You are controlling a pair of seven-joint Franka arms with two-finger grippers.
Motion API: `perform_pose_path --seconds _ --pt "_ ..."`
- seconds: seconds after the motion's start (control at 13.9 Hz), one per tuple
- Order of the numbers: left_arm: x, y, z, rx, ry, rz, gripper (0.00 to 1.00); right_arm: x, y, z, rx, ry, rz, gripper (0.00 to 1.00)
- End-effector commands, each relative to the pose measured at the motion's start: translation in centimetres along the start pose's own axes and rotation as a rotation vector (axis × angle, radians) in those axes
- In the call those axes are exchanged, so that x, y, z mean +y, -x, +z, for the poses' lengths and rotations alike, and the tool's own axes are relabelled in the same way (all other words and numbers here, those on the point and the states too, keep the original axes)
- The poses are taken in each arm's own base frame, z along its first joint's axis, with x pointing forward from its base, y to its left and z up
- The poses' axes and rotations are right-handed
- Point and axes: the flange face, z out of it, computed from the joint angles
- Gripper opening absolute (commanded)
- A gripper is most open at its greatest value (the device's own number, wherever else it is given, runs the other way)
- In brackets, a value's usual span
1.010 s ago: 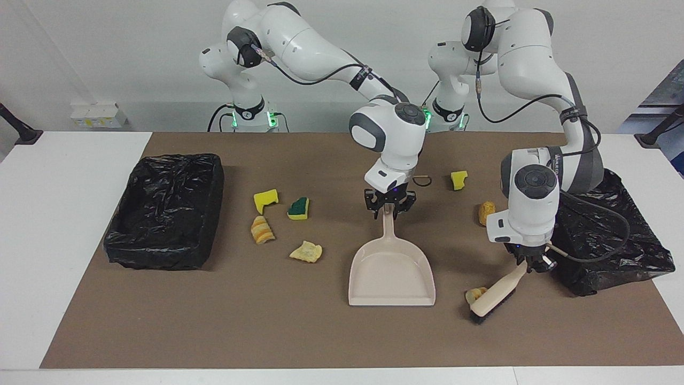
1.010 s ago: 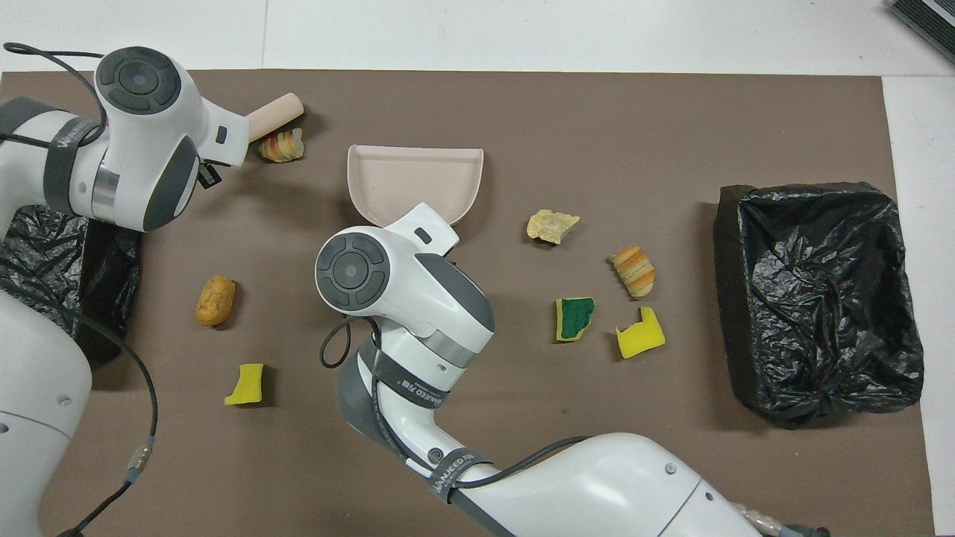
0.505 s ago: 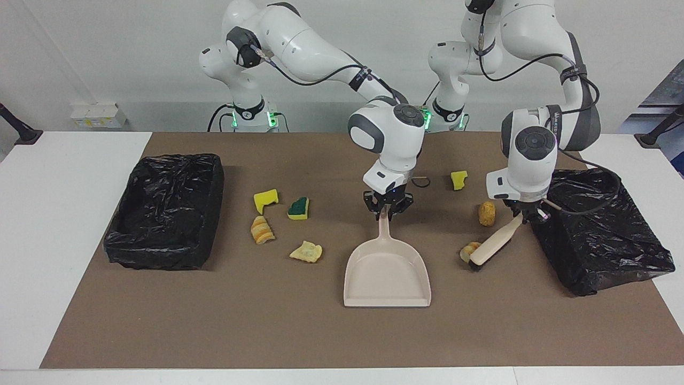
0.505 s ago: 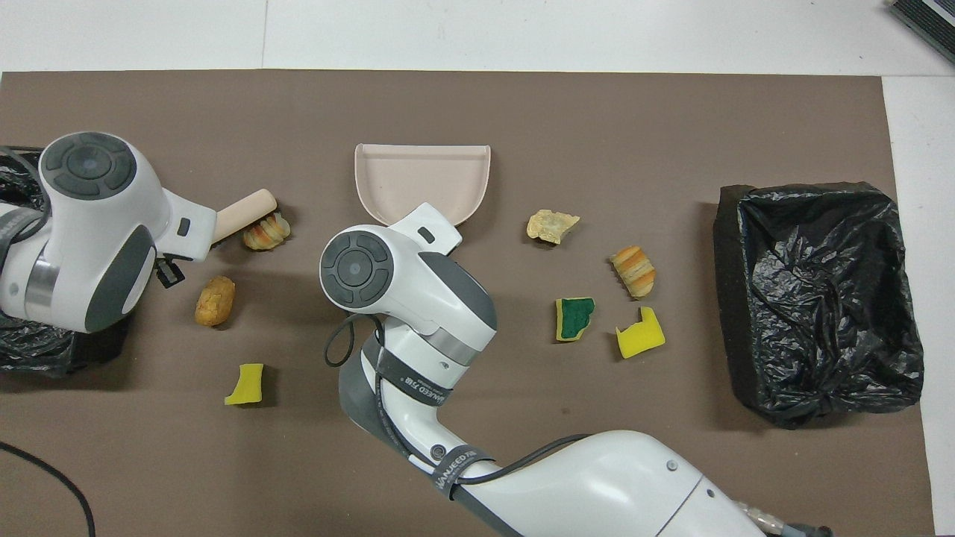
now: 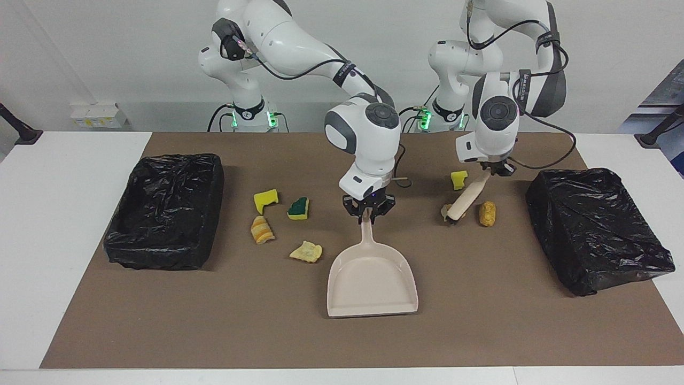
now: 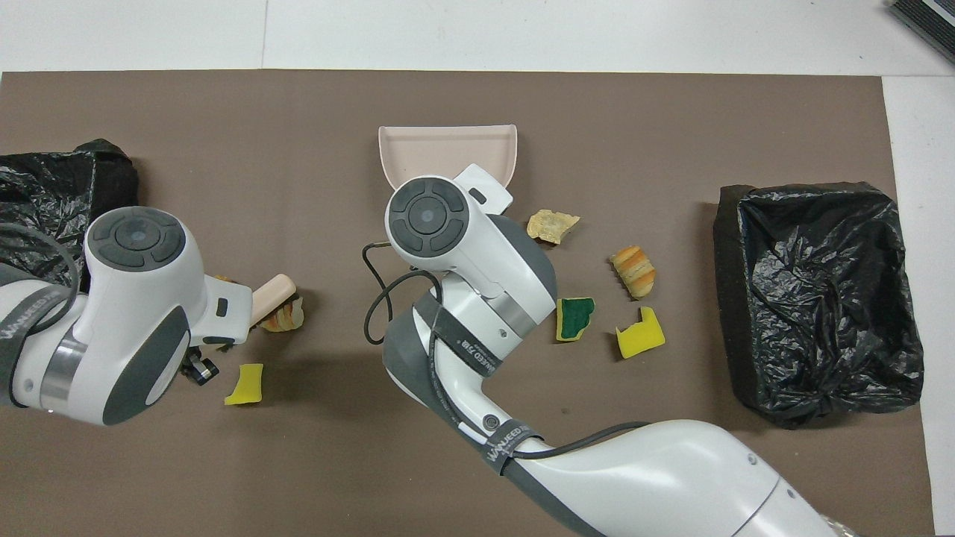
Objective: Sweep and dump trash in bin
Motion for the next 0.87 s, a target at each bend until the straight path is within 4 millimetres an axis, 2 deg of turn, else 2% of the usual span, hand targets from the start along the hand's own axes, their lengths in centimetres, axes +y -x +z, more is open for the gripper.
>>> perform_pose_path --seconds 0.0,0.14,0.22,0.29,0.36,0.58,0.72,0.79 --pt "2.8 2.1 -0.2 -0.014 0.026 -0.057 0.0 1.9 -0.1 -0.4 -0.037 -0.038 -0.136 0.0" --pt "3.3 3.8 -0.4 -0.049 0.089 -0.094 0.0 3.3 -0.7 -0.3 -0.044 -0.039 -0.291 0.0" --pt "2.5 5.0 0.1 -0.081 0.135 -0.164 0.0 3.8 -0.9 -0.1 -0.047 -0.041 -0.362 0.0" --pt "1.4 6.6 0.0 -0.081 0.156 -0.244 0.0 4.7 -1.2 0.2 -0.049 -0.04 -0.457 0.0" --pt "0.8 7.4 -0.5 -0.059 0.159 -0.277 0.0 5.4 -1.6 0.2 -0.046 -0.044 -0.57 0.0" --pt "-0.9 9.5 -0.8 -0.034 0.172 -0.427 0.0 8.2 -2.8 0.3 -0.043 -0.044 -0.799 0.0" --pt "-0.8 9.9 -0.3 -0.049 0.177 -0.524 0.0 10.9 -4.0 0.6 -0.031 -0.043 -0.994 0.0" --pt "-0.6 10.3 0.0 -0.054 0.178 -0.585 0.0 11.2 -4.0 0.2 -0.033 -0.038 -1.093 0.0"
